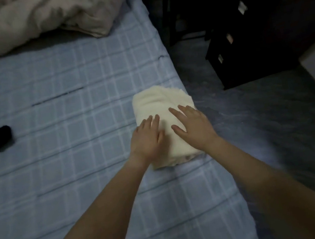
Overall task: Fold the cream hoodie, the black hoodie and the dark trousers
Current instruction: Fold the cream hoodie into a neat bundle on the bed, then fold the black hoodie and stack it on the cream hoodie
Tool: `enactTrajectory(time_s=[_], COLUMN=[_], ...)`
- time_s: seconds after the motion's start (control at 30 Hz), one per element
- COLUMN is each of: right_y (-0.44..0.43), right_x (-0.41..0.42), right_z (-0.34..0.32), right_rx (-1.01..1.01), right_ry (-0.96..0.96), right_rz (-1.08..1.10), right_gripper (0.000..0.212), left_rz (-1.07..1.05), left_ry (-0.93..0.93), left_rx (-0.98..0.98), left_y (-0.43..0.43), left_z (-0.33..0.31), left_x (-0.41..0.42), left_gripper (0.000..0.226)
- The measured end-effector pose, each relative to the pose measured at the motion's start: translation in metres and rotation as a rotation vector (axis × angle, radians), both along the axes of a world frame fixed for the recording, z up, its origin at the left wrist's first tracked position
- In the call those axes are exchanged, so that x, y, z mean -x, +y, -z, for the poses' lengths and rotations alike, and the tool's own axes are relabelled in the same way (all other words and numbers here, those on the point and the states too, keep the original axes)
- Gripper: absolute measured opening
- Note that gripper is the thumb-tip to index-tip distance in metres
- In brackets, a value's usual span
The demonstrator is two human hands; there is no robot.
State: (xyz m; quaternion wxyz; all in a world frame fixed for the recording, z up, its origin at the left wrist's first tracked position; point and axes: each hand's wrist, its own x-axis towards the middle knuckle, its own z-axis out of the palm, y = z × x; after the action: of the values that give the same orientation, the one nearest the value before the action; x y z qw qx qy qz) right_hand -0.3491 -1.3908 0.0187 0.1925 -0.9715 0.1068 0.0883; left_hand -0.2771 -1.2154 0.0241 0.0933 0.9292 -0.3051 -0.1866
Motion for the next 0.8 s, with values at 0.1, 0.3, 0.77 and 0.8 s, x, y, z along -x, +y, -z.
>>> enactTrajectory(time_s=[0.1, 0.3, 0.77, 0.8], right_y=[0.022, 0.073, 0.213, 0.221], right_x=[0.016, 0.088, 0.21, 0.208], right_z=[-0.077, -0.202, -0.189, -0.192], right_rx=[0.012, 0.046, -0.13, -0.131], right_ry=[-0.159, -0.499, -0.185, -0.203], right_rz=[0.031, 0.007, -0.264, -0.284], right_gripper=[0.068, 0.053, 0.061, 0.061], left_rz=[0.021, 0.059, -0.336, -0.368], left_ry=[-0.153, -0.443, -0.316, -0.329], left_rx=[0.147, 0.36, 0.213, 0.219], left_y=[0.013, 0.075, 0.263, 0.272], left_z=[-0.078, -0.209, -0.199, -0.204], left_x=[0.018, 0.1, 0.273, 0.276], left_gripper=[0.061, 0.048, 0.046, 0.046])
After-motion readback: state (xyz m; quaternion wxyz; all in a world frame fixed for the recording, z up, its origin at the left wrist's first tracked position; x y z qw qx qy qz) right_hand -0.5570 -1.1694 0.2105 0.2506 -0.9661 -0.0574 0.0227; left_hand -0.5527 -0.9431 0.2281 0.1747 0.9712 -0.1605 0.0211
